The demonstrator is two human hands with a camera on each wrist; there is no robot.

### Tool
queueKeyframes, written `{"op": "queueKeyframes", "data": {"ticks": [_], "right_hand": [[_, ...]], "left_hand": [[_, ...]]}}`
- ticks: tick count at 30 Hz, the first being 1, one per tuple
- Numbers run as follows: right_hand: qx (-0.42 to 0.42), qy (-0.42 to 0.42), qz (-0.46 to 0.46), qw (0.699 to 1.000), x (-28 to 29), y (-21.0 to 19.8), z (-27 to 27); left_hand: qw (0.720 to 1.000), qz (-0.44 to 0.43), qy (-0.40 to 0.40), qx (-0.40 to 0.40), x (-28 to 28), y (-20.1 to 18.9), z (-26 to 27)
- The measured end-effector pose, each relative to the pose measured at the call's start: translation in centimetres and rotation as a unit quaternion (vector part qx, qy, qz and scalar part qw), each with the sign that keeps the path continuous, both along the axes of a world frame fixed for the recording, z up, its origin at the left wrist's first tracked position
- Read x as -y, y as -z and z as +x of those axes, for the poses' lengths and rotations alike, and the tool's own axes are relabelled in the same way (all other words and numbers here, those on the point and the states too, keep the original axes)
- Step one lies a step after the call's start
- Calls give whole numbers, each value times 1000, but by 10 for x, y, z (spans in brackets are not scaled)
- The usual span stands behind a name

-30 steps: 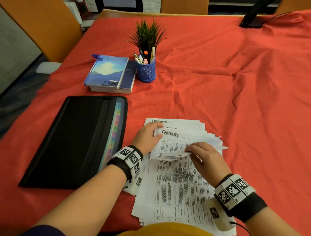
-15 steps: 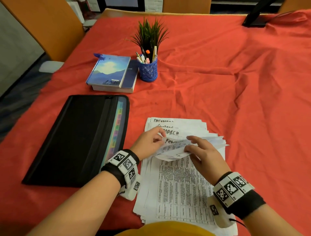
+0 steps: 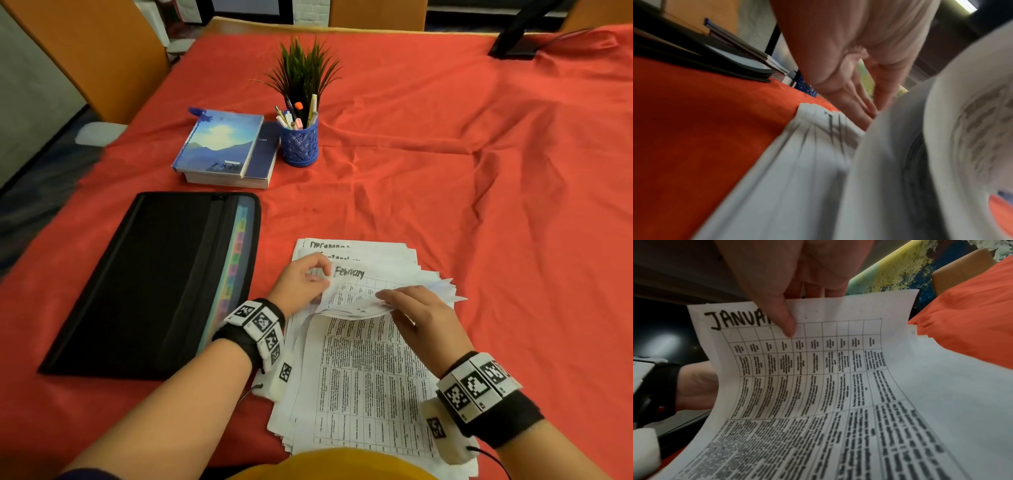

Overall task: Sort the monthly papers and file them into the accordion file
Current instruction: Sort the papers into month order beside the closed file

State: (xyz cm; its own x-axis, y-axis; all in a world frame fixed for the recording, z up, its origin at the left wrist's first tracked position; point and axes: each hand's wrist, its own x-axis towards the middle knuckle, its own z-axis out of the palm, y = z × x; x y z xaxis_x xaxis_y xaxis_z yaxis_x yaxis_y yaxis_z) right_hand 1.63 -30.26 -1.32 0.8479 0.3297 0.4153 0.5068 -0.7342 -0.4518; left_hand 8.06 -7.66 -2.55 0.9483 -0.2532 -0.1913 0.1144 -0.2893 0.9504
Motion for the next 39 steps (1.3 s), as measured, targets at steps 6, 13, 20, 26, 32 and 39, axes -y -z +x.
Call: {"op": "queueKeyframes", "data": {"ticks": [6, 13, 20, 26, 32, 39], "right_hand": [[-12, 10, -6, 1000, 4, 0, 6], [-18, 12, 29, 999, 2, 11, 11], [-27, 18, 6, 999, 2, 8, 16], [-30, 26, -14, 999, -3, 3, 16], [-54, 30, -24, 998, -3, 8, 17], [-49, 23, 8, 999, 3, 7, 15]], "left_hand": [[974, -34, 200, -97, -11, -14, -7], [989, 88, 118, 4, 2, 1, -9], [997, 28, -42, -56, 8, 0, -2], [994, -25, -39, -96, 0, -2, 0], [986, -67, -43, -144, -1, -4, -4], [991, -65, -93, -66, -3, 1, -6]]}}
